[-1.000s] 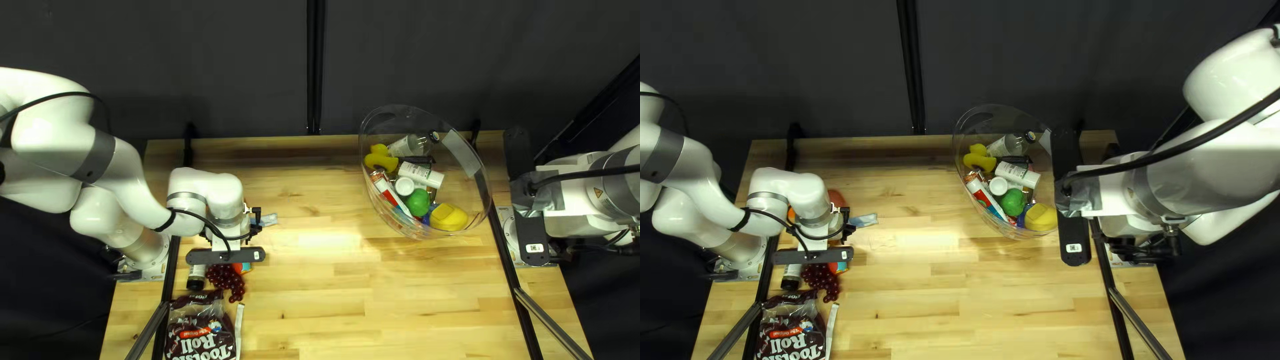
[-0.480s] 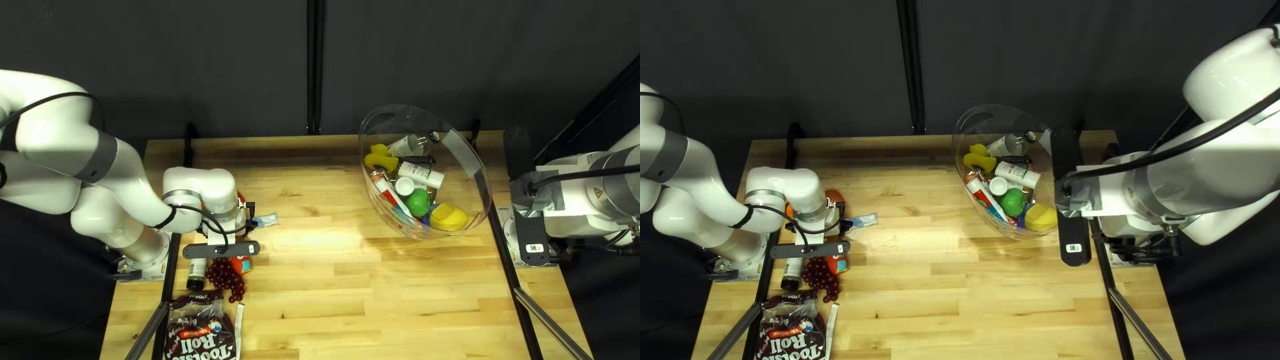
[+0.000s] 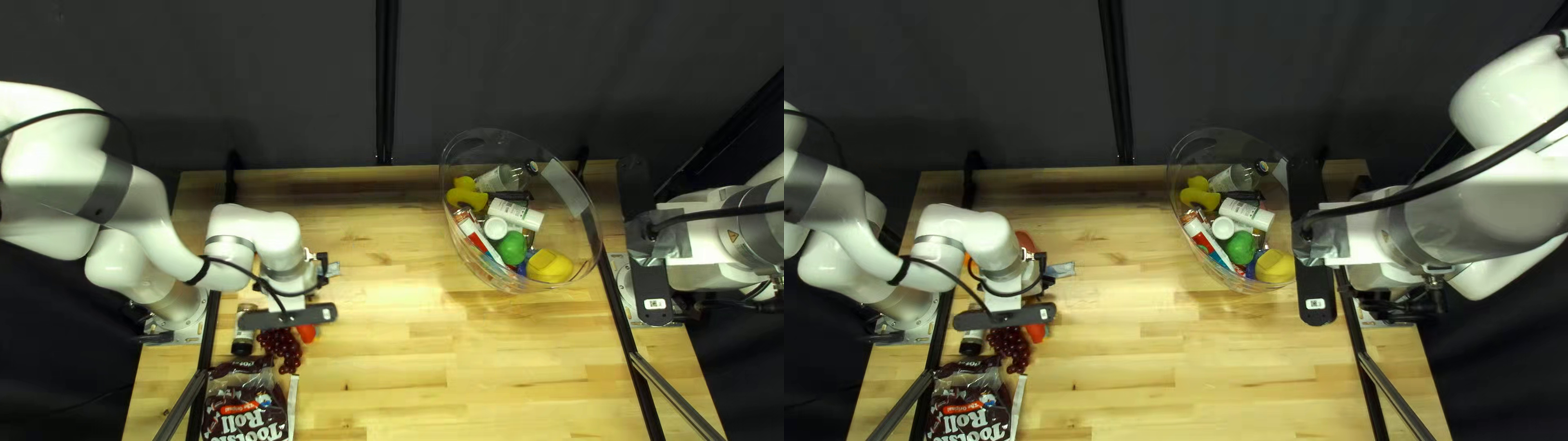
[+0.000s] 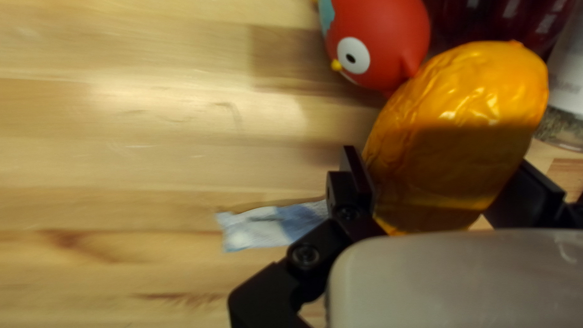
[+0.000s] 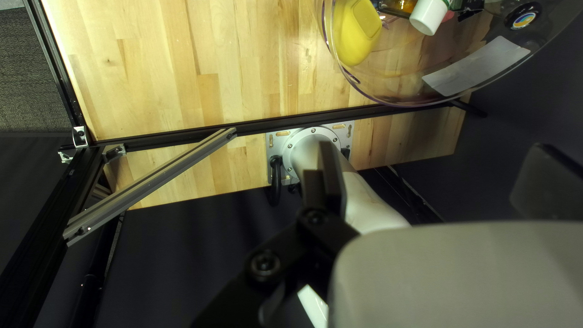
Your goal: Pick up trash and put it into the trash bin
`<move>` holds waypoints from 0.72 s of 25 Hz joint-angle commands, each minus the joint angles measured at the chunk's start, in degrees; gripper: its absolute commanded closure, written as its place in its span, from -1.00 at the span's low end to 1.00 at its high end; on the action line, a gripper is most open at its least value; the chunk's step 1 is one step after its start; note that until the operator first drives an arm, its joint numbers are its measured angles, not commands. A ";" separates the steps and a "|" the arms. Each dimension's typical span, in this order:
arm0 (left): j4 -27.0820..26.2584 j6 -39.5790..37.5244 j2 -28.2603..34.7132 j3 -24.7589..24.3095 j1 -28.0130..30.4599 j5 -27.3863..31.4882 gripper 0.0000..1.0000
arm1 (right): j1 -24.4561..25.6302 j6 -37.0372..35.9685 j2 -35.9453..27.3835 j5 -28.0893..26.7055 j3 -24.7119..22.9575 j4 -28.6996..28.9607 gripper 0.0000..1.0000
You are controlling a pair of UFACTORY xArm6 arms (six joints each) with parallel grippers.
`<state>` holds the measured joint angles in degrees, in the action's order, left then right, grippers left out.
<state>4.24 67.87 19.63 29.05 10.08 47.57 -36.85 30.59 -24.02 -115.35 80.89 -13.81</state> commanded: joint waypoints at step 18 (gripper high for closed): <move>19.20 -19.68 -19.49 42.16 -3.69 1.21 0.96 | 0.00 0.00 0.00 0.00 0.00 0.00 -1.00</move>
<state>21.79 49.48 1.94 67.27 8.32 48.79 -36.85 30.59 -24.02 -115.35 80.89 -13.81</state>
